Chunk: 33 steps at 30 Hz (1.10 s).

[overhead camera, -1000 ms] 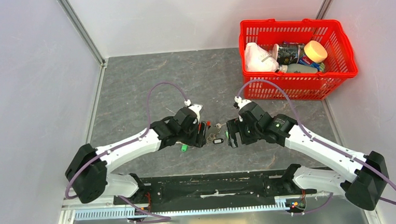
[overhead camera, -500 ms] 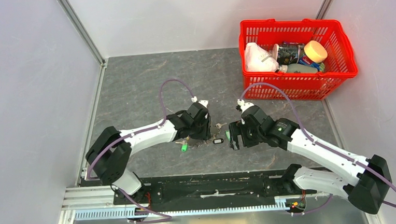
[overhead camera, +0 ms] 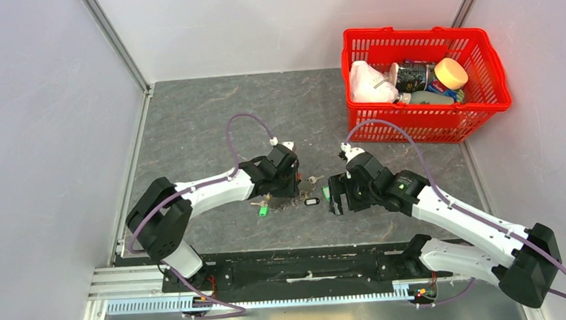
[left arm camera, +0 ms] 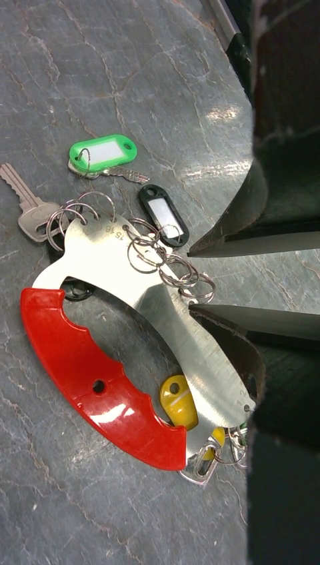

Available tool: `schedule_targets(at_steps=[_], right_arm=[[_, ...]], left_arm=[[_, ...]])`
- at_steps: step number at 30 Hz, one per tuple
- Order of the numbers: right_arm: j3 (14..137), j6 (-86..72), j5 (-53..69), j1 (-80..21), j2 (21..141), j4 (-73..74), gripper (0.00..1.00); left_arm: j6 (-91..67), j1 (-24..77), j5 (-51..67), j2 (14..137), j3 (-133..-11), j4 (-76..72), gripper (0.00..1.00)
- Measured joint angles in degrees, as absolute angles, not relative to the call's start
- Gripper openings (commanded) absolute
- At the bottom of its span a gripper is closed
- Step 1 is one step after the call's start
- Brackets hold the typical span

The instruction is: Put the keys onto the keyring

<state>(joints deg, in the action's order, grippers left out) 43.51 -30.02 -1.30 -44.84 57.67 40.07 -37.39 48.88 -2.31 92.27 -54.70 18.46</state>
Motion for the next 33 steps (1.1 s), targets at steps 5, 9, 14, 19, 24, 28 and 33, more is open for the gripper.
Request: schedule_targets(at_steps=[5,9,14,19,24,28,33], right_arm=[[43.4,-30.0,-1.3,-44.8,57.7,39.8,0.93],[42.9,-30.2,-1.3,-44.8,57.7,39.7,0.93],[42.6,-30.3,-1.2,-44.8,57.7,39.7,0.93],[42.5,-30.4,-1.0,-44.8,57.7,39.6,0.93],[42.4,-30.5,-0.8,-44.8,57.7,38.9,0.92],[41.9,-30.5,-0.2,-44.8,57.7,38.6,0.92],[41.6,-30.7,0.2,-44.8,57.7,38.6,0.92]], left_arm=[[-38.2,48.4,-2.8,92.9,-54.7,18.2,0.37],[-38.4,48.3,-2.9,93.8,-54.6,18.2,0.36],[-38.7,48.2,-2.8,94.4,-54.4,18.1,0.35],[-39.3,48.2,-2.4,94.4,-53.1,17.4,0.34],[-40.1,48.1,-1.2,94.4,-51.9,15.9,0.32],[-40.6,48.1,-0.7,94.4,-51.4,14.7,0.28],[-40.8,48.0,0.6,94.4,-51.2,14.4,0.24]])
